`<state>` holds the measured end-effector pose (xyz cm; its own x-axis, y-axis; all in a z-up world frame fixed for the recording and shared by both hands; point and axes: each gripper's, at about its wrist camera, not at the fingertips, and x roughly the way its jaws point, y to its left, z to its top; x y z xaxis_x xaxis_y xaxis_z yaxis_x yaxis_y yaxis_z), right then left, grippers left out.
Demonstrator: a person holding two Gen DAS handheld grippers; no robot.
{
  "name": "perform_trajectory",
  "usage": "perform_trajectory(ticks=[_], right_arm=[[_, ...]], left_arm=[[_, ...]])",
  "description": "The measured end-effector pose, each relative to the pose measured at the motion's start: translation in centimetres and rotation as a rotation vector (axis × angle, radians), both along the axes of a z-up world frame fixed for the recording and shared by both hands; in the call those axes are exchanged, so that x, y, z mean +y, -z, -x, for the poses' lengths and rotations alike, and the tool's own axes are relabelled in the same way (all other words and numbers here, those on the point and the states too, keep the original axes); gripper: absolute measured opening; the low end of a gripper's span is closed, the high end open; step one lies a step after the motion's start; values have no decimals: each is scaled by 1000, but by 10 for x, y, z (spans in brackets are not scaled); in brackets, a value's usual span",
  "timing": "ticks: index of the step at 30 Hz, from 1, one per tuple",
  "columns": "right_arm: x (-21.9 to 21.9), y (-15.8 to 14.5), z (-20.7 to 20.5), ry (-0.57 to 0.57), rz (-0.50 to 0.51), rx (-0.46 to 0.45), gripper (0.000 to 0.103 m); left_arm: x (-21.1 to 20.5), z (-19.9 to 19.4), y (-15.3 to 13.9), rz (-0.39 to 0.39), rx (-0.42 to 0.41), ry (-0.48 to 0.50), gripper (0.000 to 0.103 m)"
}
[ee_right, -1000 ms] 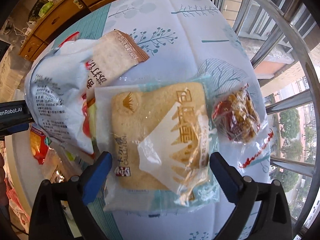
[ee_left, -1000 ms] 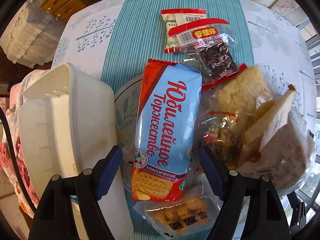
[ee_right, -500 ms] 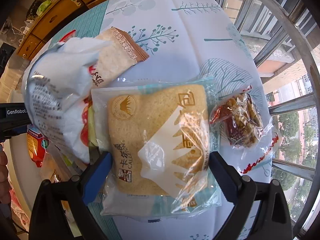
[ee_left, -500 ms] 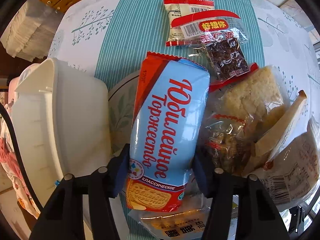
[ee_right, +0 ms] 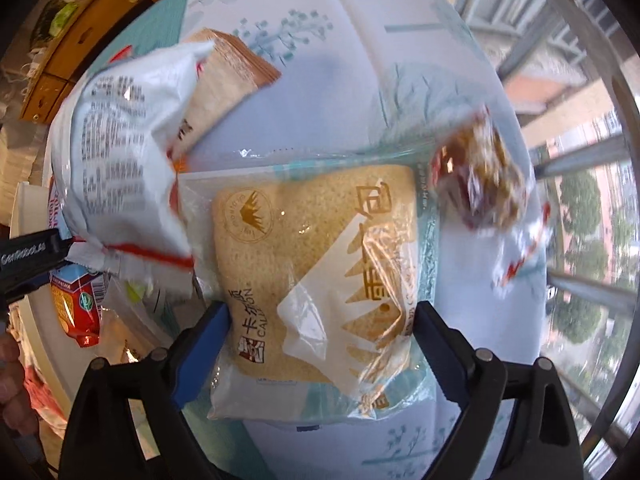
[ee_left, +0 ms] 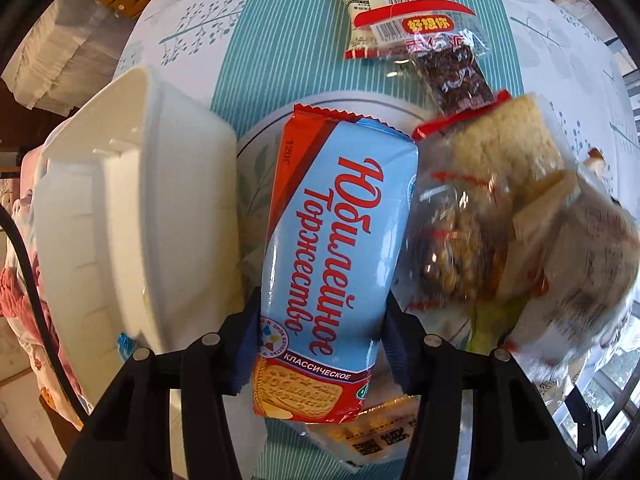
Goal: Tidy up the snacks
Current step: 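Carry the biscuit pack and bread over the white tray and release both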
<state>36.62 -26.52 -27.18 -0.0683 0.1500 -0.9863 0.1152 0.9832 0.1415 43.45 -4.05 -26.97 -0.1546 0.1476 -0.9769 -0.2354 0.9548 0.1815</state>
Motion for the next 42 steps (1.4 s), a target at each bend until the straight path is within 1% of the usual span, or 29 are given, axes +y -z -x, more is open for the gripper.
perform_trajectory(ticks=[4, 7, 8, 9, 10, 13, 15, 17, 20, 23, 24, 25, 28, 30, 33, 38, 40, 42], right_arm=[[-6, 0, 9, 42, -28, 56, 91], [-11, -2, 15, 74, -55, 93, 89], [-11, -3, 17, 79, -59, 100, 87], [-12, -5, 20, 84, -60, 109, 77], [-14, -5, 23, 93, -75, 124, 75], [-16, -7, 31, 100, -95, 153, 73], [-16, -10, 37, 95, -98, 155, 72], [-17, -17, 44, 91, -106, 150, 71], [-21, -29, 52, 89, -112, 136, 70], [-18, -40, 69, 100, -130, 139, 69], [-22, -40, 72, 99, -137, 140, 66], [-20, -42, 74, 98, -146, 137, 59], [-15, -50, 89, 82, -141, 127, 57], [-4, -53, 98, 62, -136, 116, 57], [10, -66, 103, 43, -121, 84, 57], [50, -83, 109, 24, -106, 25, 57], [76, -82, 108, 27, -105, 2, 57], [86, -89, 110, 28, -102, -15, 57]], left_arm=[[-1, 9, -13, 19, -7, 4, 52], [-2, 20, -26, 65, -12, 0, 52], [-4, 23, -32, 81, -16, 2, 52], [-5, 26, -37, 90, -21, 6, 52], [-8, 32, -39, 93, -26, 8, 52], [-7, 45, -59, 118, -49, 12, 52], [-4, 54, -67, 134, -62, 13, 52], [0, 72, -84, 148, -76, 16, 52], [2, 89, -99, 164, -100, 20, 52], [9, 113, -109, 183, -112, 8, 52], [12, 119, -111, 193, -115, -1, 52], [16, 127, -113, 204, -120, -10, 52], [24, 147, -123, 233, -132, -23, 52], [27, 155, -129, 247, -145, -15, 52], [36, 169, -140, 263, -169, -3, 52], [61, 185, -152, 283, -191, 8, 52], [75, 191, -156, 290, -200, 6, 52], [89, 195, -159, 292, -209, 1, 52]])
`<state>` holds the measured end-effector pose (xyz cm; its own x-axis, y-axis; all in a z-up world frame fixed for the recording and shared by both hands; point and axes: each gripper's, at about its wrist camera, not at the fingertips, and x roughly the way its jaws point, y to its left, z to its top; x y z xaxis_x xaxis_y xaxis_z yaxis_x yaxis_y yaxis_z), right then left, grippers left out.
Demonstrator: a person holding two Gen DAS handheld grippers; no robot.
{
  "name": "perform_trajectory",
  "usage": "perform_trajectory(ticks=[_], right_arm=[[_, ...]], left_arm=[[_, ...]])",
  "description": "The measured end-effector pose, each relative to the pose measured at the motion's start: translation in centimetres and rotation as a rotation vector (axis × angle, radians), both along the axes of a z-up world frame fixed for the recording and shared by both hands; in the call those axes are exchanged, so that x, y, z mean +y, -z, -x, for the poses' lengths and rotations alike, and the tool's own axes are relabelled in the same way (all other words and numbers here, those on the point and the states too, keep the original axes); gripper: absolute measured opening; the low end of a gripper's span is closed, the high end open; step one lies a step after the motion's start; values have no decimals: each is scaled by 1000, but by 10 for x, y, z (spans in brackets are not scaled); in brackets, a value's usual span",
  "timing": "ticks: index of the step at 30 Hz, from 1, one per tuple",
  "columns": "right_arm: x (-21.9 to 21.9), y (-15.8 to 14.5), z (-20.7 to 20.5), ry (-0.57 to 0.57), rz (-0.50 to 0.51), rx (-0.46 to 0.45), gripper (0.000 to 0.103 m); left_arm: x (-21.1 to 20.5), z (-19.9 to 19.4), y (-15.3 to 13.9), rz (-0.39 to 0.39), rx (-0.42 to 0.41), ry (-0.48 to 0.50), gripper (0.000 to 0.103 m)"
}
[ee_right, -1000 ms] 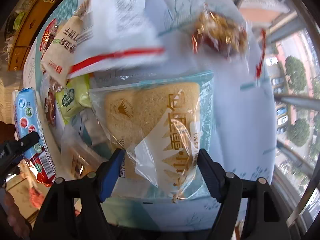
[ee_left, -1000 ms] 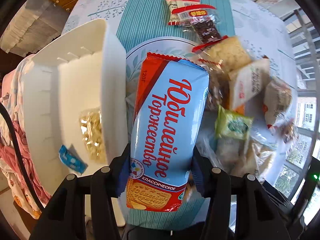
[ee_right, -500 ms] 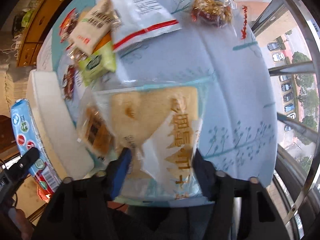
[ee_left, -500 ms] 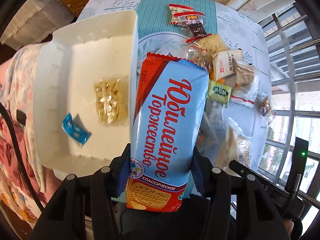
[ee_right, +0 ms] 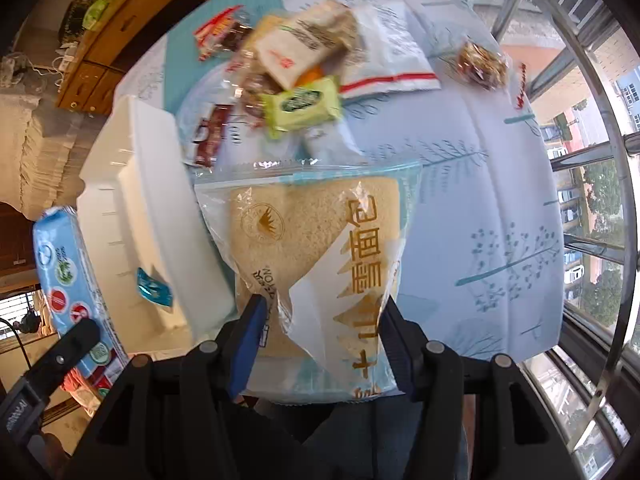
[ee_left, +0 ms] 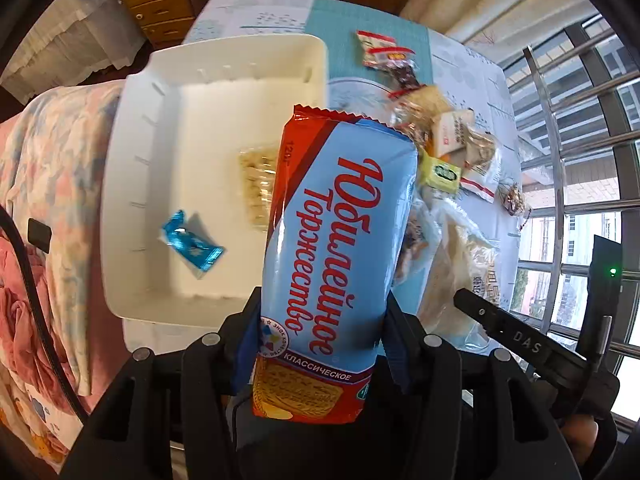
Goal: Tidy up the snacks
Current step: 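Carry the biscuit pack and bread over the white tray and release both, then grasp the orange-puff pack with the left tool while the right tool grasps the nut bag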
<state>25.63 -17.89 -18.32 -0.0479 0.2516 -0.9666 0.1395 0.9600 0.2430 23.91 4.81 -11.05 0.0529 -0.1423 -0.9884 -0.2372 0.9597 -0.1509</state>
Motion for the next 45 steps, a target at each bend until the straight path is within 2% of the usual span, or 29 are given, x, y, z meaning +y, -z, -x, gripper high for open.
perform_trajectory(ticks=[6, 15, 25, 27, 29, 32, 33, 35, 45], right_arm=[[43, -22, 7, -12, 17, -75, 57], [117, -46, 20, -71, 70, -179, 57], [187, -51, 32, -169, 128, -256, 58], [193, -54, 33, -179, 123, -275, 59], [198, -56, 34, -190, 96, -295, 63], [199, -61, 36, -173, 113, -312, 71], [199, -61, 36, -169, 110, -313, 75], [197, -62, 37, -163, 116, -315, 75], [161, -75, 40, -141, 158, -370, 75]], left_arm=[[52, 11, -6, -1, -29, -9, 52], [122, 14, 1, -6, -49, 22, 52], [164, 6, 15, -2, -56, 61, 53], [165, 5, 16, 7, -64, 72, 54], [163, 4, 11, 23, -100, 93, 69], [164, 3, -4, -1, -192, 98, 82], [164, 2, -10, 3, -226, 96, 84], [163, 2, -16, 8, -260, 95, 84], [131, 3, -24, 64, -315, 107, 84]])
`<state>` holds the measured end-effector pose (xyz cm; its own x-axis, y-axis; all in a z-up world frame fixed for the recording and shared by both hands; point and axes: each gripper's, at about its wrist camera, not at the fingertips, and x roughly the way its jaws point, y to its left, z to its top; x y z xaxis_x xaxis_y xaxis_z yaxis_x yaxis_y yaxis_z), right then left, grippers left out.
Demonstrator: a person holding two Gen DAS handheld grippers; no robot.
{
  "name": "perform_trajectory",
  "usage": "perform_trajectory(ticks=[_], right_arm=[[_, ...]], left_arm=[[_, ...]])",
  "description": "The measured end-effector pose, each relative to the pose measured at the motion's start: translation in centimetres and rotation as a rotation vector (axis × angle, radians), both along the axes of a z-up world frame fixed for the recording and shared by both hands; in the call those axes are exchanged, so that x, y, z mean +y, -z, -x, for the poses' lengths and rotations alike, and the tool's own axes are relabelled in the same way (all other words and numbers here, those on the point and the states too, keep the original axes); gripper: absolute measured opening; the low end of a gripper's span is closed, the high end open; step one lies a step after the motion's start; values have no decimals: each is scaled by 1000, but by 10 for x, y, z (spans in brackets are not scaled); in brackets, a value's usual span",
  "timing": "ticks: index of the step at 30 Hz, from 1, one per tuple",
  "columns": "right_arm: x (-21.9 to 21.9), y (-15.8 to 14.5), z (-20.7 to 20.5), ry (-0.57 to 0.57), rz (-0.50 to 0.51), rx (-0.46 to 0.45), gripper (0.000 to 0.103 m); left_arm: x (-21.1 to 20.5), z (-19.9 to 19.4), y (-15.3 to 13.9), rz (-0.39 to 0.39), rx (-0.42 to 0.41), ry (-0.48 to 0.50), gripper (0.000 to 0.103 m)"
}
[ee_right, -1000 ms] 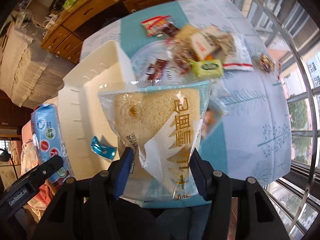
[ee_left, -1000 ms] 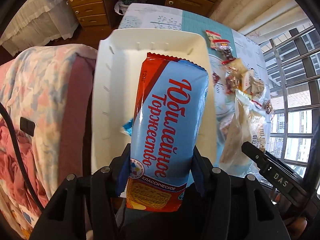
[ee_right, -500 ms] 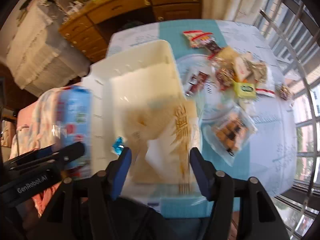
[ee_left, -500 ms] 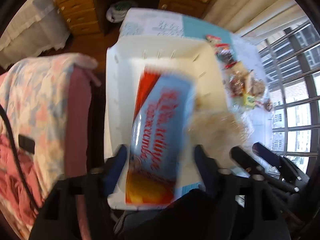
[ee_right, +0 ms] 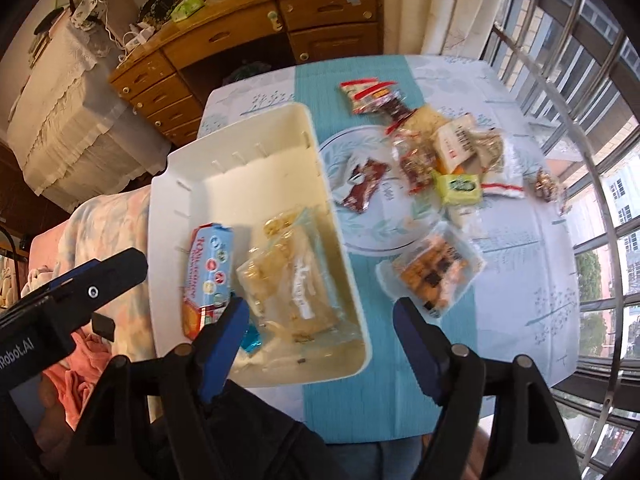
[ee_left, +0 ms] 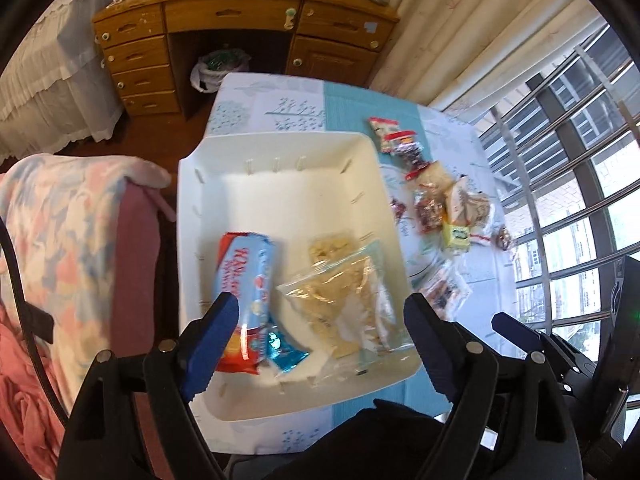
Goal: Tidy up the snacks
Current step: 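Grasp the orange-puff pack with the left tool while the right tool grasps the nut bag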
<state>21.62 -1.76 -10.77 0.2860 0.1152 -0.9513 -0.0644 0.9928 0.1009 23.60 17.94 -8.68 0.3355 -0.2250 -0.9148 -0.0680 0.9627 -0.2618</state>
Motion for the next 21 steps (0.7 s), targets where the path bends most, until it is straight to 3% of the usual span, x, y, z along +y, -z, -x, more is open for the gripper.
perform_trajectory(ticks=[7, 13, 21], right_arm=[[-47, -12, -7, 31, 20, -58, 75], [-94, -24, -13, 10, 98, -118, 75], [-147, -16, -25, -85, 193, -148, 75]], left_arm=[[-37, 1, -4, 33, -45, -26, 84], [-75, -2, -7, 53, -65, -79, 84], [-123, -7, 10, 87, 4, -174, 84]])
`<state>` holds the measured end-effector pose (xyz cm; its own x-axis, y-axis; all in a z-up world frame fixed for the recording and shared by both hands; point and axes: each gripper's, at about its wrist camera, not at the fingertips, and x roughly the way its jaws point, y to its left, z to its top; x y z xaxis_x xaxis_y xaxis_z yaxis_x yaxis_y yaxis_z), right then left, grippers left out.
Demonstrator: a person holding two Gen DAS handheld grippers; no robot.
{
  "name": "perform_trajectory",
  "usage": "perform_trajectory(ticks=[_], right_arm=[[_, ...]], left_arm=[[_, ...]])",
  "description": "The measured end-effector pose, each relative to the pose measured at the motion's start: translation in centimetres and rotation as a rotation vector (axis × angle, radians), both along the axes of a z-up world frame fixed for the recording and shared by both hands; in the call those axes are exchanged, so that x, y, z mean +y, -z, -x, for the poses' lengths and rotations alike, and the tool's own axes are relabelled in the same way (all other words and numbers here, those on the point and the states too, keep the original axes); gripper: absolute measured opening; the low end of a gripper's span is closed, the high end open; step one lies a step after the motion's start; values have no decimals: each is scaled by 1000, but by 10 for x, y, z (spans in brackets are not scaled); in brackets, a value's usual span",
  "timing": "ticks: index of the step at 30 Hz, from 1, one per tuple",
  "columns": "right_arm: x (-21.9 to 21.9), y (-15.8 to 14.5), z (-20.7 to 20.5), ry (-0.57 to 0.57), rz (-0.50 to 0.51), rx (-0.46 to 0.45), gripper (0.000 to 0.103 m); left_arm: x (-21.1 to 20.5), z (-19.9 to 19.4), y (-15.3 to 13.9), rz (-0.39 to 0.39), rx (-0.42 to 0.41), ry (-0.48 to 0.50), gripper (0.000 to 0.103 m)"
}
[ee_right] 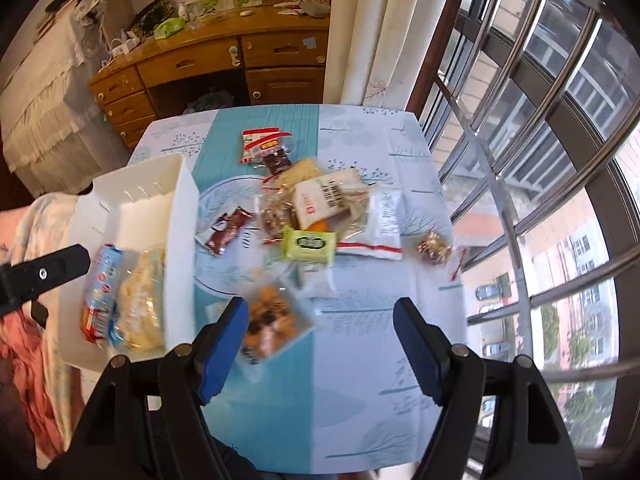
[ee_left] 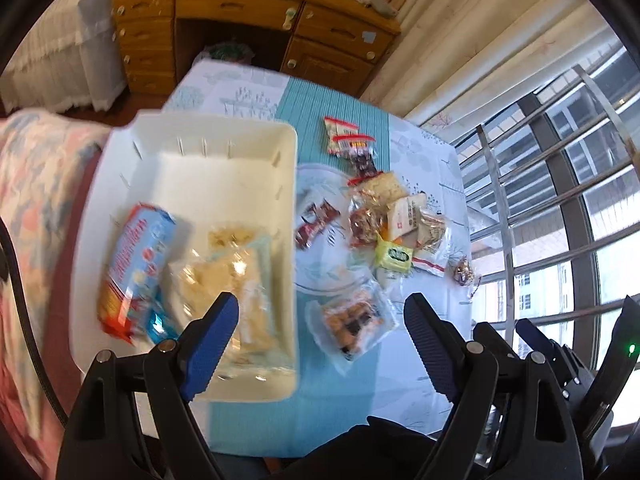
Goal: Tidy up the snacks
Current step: 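Grasp the orange-puff pack with the left tool while the right tool grasps the nut bag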
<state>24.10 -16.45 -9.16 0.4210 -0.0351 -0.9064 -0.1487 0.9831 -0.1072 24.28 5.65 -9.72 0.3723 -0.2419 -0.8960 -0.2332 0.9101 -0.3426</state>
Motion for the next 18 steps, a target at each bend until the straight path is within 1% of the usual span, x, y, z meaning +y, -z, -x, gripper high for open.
perform_trajectory(ticks=[1, 5, 10, 18], right_arm=[[-6, 2, -2, -13, 16, 1, 75], [-27, 7, -7, -74, 59, -20, 75], [-54, 15, -16, -153, 108, -37, 75], [-83, 39, -40, -235, 176, -12, 77]], left_arm=[[-9, -1, 5, 5, 21, -16, 84], [-33, -4, 19, 30, 51, -62, 84], [-63, -9, 36, 34, 84, -123, 85], [-98, -19, 78, 31, 210, -236, 87]])
